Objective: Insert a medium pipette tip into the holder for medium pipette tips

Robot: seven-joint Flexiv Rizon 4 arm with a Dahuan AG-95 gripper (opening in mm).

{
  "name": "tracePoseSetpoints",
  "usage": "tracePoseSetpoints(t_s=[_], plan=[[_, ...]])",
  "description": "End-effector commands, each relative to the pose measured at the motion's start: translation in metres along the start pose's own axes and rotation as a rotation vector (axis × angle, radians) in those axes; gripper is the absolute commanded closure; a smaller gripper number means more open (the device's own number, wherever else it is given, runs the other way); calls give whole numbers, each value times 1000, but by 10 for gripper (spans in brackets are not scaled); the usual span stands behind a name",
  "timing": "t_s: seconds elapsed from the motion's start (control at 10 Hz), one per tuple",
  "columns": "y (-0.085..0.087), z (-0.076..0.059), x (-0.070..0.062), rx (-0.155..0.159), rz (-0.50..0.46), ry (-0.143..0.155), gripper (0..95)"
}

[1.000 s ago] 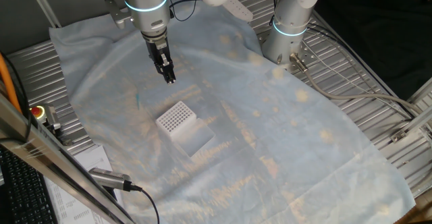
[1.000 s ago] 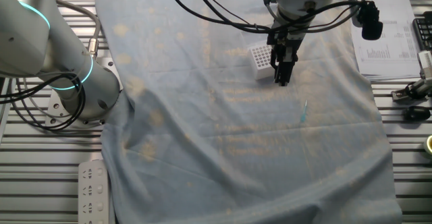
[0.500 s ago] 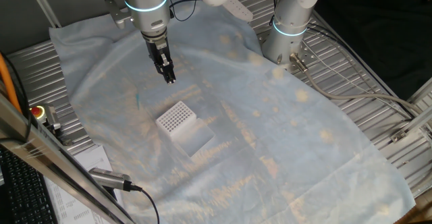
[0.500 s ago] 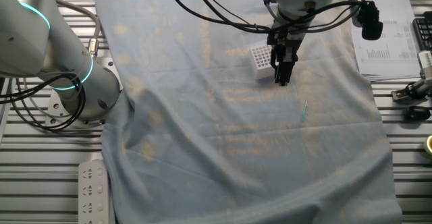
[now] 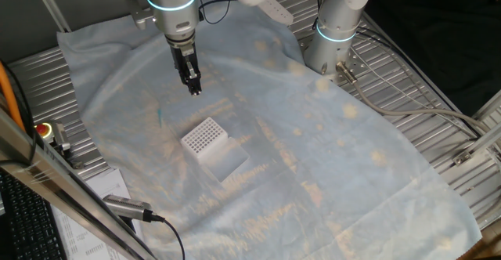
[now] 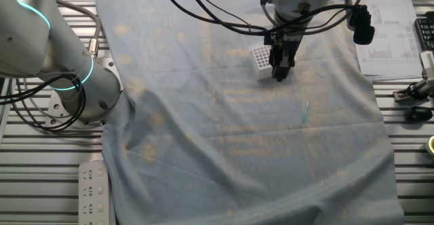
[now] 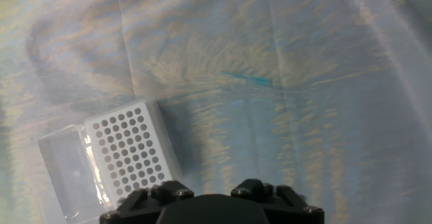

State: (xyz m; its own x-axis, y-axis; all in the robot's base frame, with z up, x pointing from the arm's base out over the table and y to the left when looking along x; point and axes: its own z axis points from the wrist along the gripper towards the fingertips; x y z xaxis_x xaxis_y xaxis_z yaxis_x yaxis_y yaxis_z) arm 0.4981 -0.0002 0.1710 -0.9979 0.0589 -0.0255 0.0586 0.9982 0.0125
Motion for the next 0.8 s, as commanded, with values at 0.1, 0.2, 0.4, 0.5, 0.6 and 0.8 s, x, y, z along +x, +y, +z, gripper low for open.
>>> tracePoseSetpoints(t_s=[0.1, 0.2, 0.4, 0.5, 0.6, 0.8], plan=[[0, 0, -1, 0, 0, 3, 950], [0, 0, -1, 0, -1, 3, 950], [0, 0, -1, 2, -1, 3, 950], [1, -1, -1, 1, -1, 3, 950], [2, -3, 0, 2, -3, 4, 950], [2, -4, 0, -2, -2, 4, 950]])
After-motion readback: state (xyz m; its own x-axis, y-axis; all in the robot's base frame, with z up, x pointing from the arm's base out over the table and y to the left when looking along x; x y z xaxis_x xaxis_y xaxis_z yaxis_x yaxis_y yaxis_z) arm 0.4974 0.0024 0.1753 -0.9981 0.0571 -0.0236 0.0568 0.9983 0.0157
